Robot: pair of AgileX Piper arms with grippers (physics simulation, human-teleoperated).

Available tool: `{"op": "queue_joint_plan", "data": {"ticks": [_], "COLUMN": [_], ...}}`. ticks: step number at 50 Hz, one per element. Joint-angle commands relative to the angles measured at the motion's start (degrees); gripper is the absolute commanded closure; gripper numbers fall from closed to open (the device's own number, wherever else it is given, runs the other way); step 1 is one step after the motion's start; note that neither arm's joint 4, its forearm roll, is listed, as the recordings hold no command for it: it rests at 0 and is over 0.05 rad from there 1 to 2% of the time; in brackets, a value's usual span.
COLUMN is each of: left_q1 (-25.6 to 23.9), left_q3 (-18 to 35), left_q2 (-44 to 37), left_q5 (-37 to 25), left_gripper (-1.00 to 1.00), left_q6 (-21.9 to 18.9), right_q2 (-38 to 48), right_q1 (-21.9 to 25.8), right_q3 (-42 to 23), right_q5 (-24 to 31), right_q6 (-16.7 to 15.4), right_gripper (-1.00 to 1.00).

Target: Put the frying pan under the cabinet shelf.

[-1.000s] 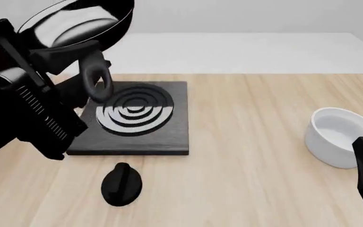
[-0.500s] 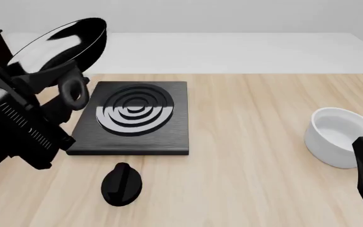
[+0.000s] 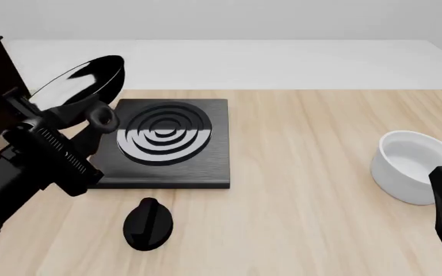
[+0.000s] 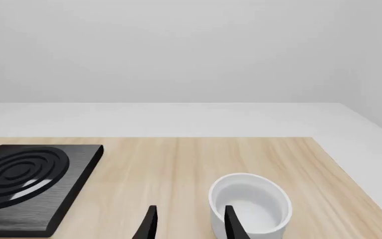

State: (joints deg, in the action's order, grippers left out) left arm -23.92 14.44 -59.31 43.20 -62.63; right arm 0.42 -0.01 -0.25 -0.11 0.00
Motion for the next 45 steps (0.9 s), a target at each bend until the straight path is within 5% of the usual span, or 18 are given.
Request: {"op": "queue_joint_plan", "data": {"ticks": [1, 13, 45], "left_q1": [3.66, 6.66, 10.17], "left_q3": [-1.44, -6.07, -8.18], "left_q2": [-2.59, -2.4, -2.11], "left_q5": [5.07, 8.31, 8.84], "left_gripper": [1.0, 1.0, 1.0], "left_q6": [1.55, 4.31, 8.41], "right_q2": [0.0, 0.01, 0.01], "right_q1": [0.0, 0.0, 0.0], "right_q3": [0.0, 0.0, 0.0], "right_q5": [0.0, 0.0, 0.0], "right_q6": [0.01, 0.0, -0.01], "right_gripper": [-1.0, -1.0, -1.0]}}
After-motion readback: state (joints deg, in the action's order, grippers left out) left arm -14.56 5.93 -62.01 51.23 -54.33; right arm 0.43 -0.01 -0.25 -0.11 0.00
